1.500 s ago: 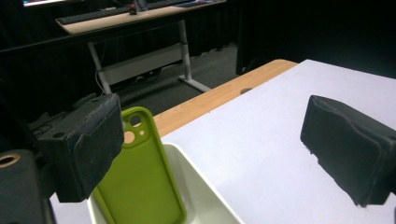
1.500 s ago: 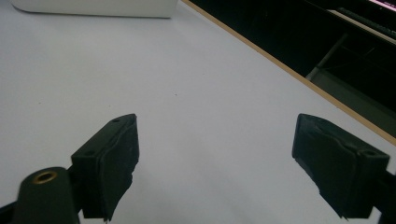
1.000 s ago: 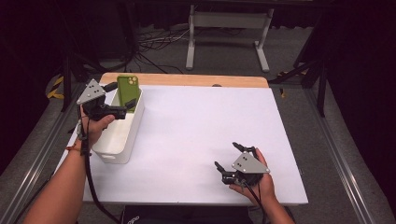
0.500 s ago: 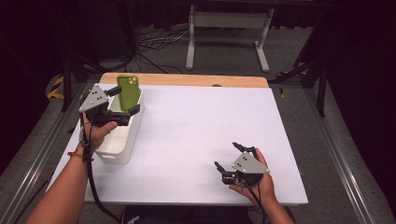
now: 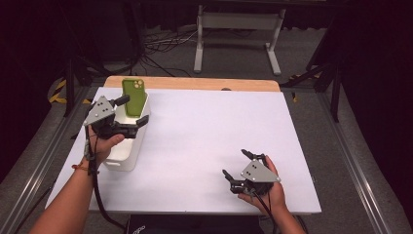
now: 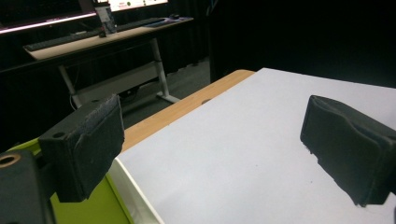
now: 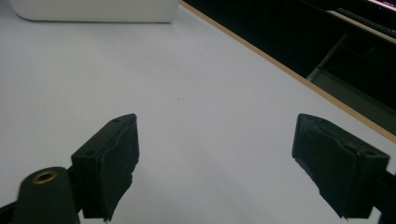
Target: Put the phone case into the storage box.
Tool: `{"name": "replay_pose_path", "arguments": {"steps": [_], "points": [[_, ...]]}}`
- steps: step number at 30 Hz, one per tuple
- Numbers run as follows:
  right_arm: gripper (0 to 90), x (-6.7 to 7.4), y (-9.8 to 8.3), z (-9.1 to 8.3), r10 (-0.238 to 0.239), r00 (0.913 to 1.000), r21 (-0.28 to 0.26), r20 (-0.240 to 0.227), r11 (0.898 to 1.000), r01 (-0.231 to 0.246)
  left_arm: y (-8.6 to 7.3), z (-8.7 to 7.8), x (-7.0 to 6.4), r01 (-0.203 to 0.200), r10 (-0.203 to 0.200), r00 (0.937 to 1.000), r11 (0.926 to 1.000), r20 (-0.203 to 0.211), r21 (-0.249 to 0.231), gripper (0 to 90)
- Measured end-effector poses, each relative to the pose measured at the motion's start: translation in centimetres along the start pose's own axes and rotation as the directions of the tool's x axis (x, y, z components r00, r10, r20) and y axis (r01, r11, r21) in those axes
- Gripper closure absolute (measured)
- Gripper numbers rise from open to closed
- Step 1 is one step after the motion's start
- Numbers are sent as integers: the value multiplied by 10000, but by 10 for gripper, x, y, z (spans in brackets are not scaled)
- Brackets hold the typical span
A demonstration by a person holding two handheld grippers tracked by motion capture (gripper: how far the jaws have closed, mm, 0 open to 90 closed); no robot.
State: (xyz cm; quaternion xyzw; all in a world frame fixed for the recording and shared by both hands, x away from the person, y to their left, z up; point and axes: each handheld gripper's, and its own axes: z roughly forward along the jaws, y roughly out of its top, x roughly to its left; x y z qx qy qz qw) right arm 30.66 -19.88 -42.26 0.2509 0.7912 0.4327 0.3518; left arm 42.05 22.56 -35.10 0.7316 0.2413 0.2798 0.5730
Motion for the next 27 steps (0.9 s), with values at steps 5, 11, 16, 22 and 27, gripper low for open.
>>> {"name": "replay_pose_path", "arguments": {"steps": [5,11,16,22,27], "points": [[160,0,0,-1,20,10000,-23,17,10000,-20,-1,-5,-6,-137,137,9999,9999,71,-43,71],[160,-1,0,-2,69,10000,-60,69,10000,-68,-2,-9,-12,-160,162,9996,9998,251,-72,71],[160,-1,0,-2,44,10000,-43,43,10000,-43,-2,-11,-19,-232,236,9990,9997,385,-117,69],[160,-1,0,-2,44,10000,-42,34,10000,-43,-2,-13,-27,-300,312,9982,9992,504,-254,69],[160,-1,0,-3,64,10000,-57,56,10000,-64,-3,-14,-32,-300,319,9972,9991,677,-289,70]]}}
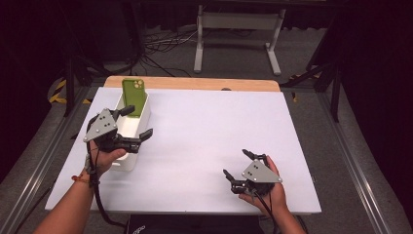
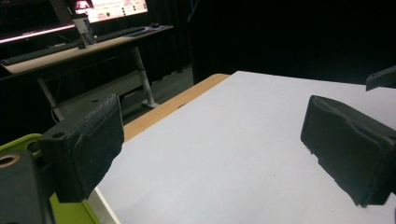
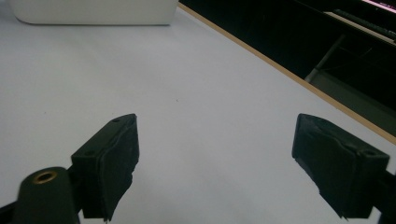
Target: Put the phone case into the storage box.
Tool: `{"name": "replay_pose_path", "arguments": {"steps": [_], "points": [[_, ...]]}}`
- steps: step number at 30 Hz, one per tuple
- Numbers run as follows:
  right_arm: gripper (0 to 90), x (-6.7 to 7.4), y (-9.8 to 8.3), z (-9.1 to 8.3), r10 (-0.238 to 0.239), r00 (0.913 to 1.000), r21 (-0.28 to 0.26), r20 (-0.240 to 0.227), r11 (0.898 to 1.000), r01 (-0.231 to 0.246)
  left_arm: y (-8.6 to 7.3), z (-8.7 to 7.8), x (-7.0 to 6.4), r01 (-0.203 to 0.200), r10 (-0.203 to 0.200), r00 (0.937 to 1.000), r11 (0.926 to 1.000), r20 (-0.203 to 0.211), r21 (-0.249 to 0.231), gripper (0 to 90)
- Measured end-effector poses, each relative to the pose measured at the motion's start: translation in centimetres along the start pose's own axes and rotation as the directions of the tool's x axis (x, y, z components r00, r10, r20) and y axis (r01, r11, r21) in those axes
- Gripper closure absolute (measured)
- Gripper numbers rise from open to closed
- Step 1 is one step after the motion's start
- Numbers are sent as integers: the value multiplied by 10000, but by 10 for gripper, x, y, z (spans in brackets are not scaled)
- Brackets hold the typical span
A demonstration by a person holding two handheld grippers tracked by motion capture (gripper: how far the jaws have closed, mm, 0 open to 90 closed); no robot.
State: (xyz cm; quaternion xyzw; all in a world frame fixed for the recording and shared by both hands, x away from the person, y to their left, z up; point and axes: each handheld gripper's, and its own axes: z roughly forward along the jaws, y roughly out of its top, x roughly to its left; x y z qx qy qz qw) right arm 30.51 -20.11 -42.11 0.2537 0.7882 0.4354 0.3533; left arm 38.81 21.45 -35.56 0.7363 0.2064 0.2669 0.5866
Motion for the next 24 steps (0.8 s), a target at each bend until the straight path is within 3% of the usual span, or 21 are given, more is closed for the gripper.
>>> {"name": "replay_pose_path", "arguments": {"steps": [24], "points": [[160,-1,2,-5,13,10000,-245,24,9997,-12,-4,-4,-32,-500,509,9967,9986,626,-160,64]]}}
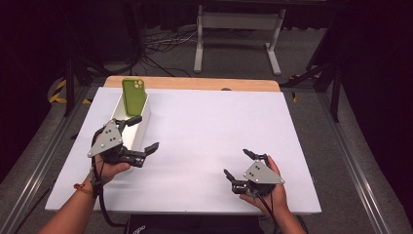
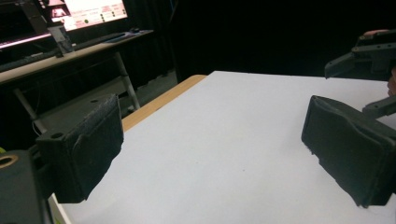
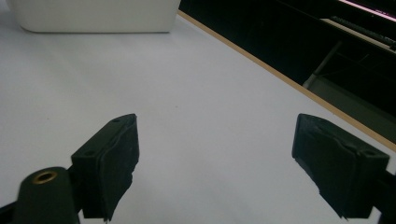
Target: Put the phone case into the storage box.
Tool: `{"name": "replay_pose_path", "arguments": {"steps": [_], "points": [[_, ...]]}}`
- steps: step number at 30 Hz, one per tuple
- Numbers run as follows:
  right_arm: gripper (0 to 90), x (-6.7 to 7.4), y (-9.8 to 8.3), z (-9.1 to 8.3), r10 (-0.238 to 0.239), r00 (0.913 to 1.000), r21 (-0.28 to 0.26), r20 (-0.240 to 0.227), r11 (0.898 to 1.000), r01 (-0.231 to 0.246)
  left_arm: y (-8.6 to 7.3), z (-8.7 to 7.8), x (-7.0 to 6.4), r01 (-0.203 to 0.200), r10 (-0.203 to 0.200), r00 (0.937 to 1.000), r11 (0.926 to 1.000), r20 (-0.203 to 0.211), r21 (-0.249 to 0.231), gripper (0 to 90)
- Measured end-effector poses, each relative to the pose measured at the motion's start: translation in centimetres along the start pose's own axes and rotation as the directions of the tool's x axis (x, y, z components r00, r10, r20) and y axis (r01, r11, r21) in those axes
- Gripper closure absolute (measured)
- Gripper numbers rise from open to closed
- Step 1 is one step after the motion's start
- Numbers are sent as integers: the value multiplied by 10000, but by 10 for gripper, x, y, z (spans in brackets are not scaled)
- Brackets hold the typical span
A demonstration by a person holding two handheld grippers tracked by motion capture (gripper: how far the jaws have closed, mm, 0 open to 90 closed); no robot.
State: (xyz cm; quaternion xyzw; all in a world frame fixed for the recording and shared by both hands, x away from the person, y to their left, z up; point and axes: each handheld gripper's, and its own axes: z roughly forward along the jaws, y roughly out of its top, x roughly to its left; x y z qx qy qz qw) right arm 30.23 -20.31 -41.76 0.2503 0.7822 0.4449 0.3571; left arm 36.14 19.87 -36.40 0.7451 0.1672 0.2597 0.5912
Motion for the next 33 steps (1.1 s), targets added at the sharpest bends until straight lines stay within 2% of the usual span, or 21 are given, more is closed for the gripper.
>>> {"name": "replay_pose_path", "arguments": {"steps": [10,13,16,22,25,33], "points": [[160,-1,1,-3,-23,10000,-154,47,9999,24,-4,-2,-12,-176,169,9990,9997,420,163,71],[160,-1,2,-3,11,10000,-210,41,9998,-10,-5,-3,-15,-81,73,9988,9998,491,166,72],[159,-1,3,-3,34,10000,-242,26,9997,-34,-5,-3,-19,-218,205,9980,9995,594,211,72],[157,-1,5,-3,38,10000,-284,3,9996,-38,-7,-5,-22,-29,17,9974,9999,716,167,72],[155,0,5,-4,78,10000,-372,-47,9993,-79,-10,-6,-27,-54,36,9963,9998,857,211,63],[151,1,6,-6,29,10000,-487,-16,9988,-30,-20,-9,-29,-81,46,9961,9992,884,396,56]]}}
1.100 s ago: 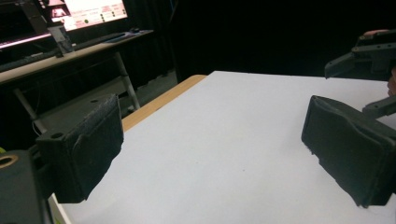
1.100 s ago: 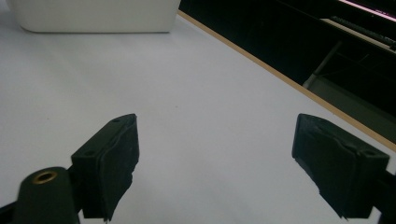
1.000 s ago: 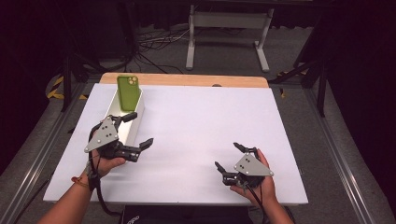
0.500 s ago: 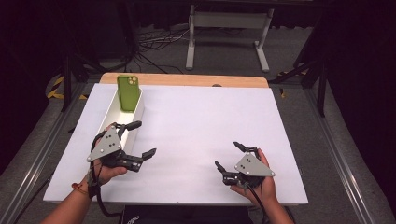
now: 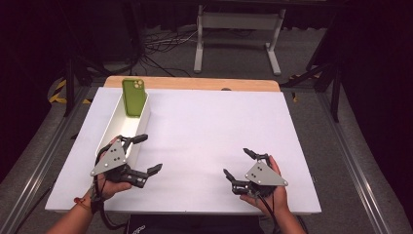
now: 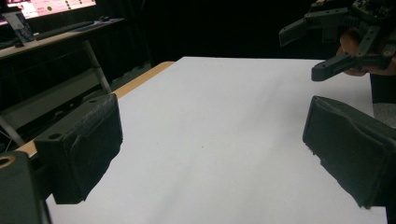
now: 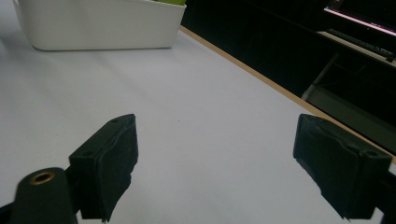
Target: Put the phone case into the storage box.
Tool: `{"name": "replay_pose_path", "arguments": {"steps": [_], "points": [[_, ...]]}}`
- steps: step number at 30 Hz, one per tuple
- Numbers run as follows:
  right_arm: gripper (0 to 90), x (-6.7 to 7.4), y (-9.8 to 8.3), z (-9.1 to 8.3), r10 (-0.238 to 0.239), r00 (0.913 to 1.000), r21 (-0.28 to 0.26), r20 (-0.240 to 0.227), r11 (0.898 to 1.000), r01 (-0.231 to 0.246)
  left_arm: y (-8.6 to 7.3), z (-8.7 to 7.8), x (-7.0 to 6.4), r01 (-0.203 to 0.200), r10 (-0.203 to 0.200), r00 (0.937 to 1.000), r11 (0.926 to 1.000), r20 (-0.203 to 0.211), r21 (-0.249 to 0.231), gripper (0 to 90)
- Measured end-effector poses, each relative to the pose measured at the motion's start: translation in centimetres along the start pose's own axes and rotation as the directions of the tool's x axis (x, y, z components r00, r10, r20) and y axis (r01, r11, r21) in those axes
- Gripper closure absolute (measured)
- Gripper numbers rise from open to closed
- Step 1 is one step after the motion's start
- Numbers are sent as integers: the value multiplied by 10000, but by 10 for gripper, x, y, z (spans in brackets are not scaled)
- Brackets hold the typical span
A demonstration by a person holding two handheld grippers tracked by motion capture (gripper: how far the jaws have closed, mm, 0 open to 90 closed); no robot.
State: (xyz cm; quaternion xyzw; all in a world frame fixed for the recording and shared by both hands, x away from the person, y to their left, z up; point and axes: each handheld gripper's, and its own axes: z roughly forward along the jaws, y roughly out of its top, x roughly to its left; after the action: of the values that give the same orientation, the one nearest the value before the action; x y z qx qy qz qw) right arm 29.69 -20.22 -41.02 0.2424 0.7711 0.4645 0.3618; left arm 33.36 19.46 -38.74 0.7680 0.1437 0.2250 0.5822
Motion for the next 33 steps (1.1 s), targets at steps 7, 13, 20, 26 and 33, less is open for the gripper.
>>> {"name": "replay_pose_path", "arguments": {"steps": [7,13,20,26,33], "points": [[151,1,1,-1,-20,10000,-75,-44,10000,20,-9,-4,-2,81,-81,10000,9996,20,275,37],[151,2,1,-2,-33,10000,-102,-60,9999,33,-15,-5,-8,122,-126,9999,9992,100,375,34],[151,4,2,-3,-116,9999,-143,-98,9998,115,-26,-5,-16,89,-102,9998,9967,152,804,32],[150,2,0,-4,27,9999,-210,-143,9998,-30,-37,-8,-16,416,-422,9991,9951,44,900,33],[150,3,0,-5,7,9999,-237,-134,9997,-11,-47,-16,-16,600,-607,9981,9944,58,868,28]]}}
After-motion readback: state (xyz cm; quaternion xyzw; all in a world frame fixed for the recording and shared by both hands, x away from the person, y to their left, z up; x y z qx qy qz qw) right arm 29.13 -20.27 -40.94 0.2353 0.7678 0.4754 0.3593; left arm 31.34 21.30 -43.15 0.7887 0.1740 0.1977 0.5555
